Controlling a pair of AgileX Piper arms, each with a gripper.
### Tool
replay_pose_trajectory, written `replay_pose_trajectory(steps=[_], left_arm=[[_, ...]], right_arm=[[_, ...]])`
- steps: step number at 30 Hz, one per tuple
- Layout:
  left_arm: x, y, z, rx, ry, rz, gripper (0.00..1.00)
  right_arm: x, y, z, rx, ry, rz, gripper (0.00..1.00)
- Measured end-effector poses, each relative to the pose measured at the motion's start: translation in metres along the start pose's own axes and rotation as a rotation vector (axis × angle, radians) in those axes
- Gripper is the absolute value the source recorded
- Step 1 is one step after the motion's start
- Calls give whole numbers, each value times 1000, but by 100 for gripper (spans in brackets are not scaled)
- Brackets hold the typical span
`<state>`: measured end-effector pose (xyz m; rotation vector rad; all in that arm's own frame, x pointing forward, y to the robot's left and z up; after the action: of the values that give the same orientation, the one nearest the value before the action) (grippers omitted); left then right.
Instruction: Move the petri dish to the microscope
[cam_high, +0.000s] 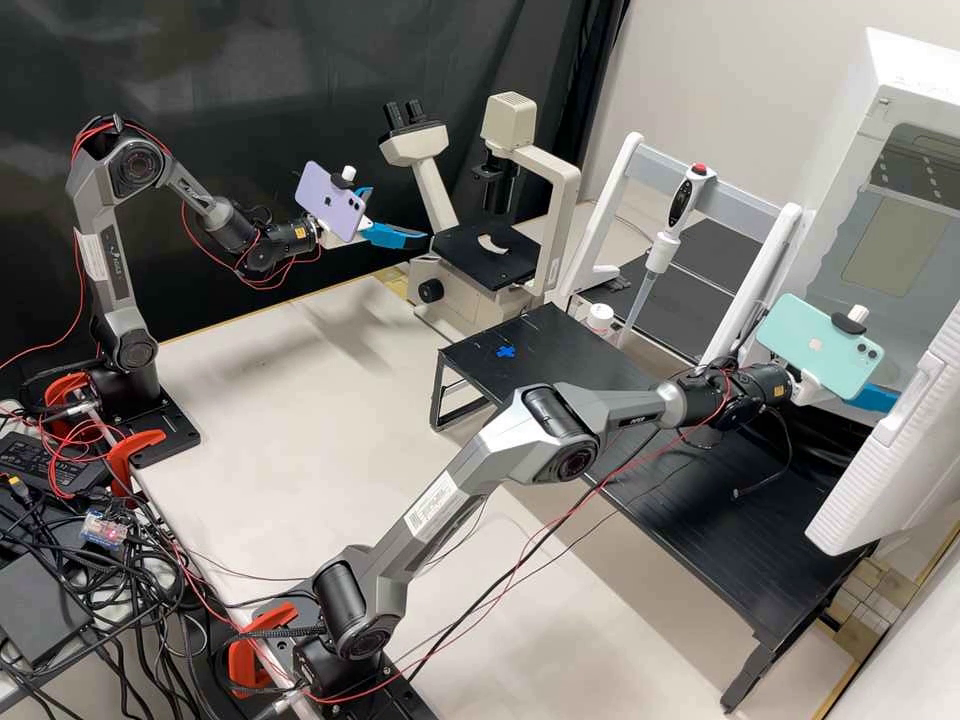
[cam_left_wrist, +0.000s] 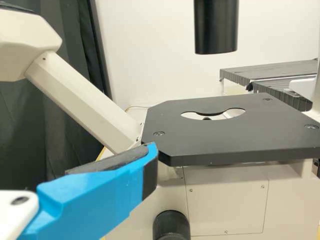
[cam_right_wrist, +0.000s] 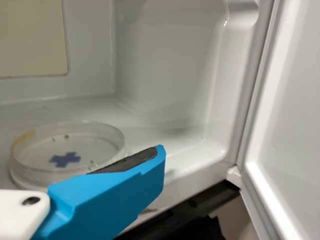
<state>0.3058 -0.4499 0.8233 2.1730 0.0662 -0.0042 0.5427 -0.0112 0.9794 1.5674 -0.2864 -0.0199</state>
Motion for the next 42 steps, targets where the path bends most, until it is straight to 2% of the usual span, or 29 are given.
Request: replay_pose_trajectory(steps=[1,2,3,7,10,15,20,21,42], left_arm=[[0,0,0,0,0,0,100],[0,0,0,0,0,0,100],[0,0,0,0,0,0,100],[0,0,0,0,0,0,100],[0,0,0,0,0,0,100],[0,0,0,0,0,0,100],[0,0,0,0,0,0,100],[0,0,0,0,0,0,100],[0,0,0,0,0,0,100]], right_arm=[[1,1,-1,1,8,1,100],[2,2,-3,17,18,2,100],[3,1,-3,11,23,-3,100],[8,-6,1,31,27,-30,100],[9,-10,5,27,13,-51,100],[9,-11,4,-20,18,-64,100],[9,-11,4,-24,19,-66,100],[9,-12,4,-25,19,-66,0],[9,-5,11,-19,7,-56,0]])
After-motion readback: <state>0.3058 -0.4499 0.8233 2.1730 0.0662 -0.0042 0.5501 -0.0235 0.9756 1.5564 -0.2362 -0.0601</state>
